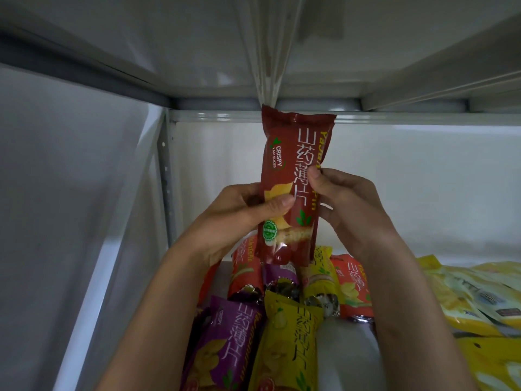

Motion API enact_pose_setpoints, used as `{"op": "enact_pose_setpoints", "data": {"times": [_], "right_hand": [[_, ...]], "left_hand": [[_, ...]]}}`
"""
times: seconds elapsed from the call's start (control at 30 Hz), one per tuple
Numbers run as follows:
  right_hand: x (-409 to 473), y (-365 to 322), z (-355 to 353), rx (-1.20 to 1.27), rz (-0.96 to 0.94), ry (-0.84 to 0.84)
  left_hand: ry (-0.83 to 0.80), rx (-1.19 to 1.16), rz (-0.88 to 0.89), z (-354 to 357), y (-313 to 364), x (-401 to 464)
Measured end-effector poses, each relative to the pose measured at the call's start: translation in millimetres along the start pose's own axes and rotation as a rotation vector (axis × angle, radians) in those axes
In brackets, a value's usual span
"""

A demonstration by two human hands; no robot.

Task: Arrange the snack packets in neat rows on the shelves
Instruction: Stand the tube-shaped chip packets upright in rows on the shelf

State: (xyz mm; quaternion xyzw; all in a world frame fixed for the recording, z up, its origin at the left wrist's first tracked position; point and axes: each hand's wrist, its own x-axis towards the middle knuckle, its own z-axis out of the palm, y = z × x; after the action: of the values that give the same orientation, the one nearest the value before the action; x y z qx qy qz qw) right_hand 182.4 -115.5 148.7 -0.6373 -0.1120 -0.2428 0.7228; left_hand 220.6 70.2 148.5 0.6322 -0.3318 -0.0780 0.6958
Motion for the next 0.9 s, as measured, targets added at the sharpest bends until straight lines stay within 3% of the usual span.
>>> {"op": "enact_pose_setpoints", "data": {"times": [0.23,0.5,0.67,0.9], "right_hand": [[0,-4,-5,-0.083,0.092,-0.106],[-1,-1,-2,-0.147,0.028,0.008],[-3,-5,-6,-0.129,0.066,-0.102],[0,-1,-2,-0.201,0.032,0.041]], "left_hand": [[0.060,0.117,0.009,-1,-1,2],[-0.079,0.257,-0.039,-5,-6,2],[-0.047,0.281,0.020,-1,-8,4],[-0.095,0.159,-0.088,2,-9,5]]}}
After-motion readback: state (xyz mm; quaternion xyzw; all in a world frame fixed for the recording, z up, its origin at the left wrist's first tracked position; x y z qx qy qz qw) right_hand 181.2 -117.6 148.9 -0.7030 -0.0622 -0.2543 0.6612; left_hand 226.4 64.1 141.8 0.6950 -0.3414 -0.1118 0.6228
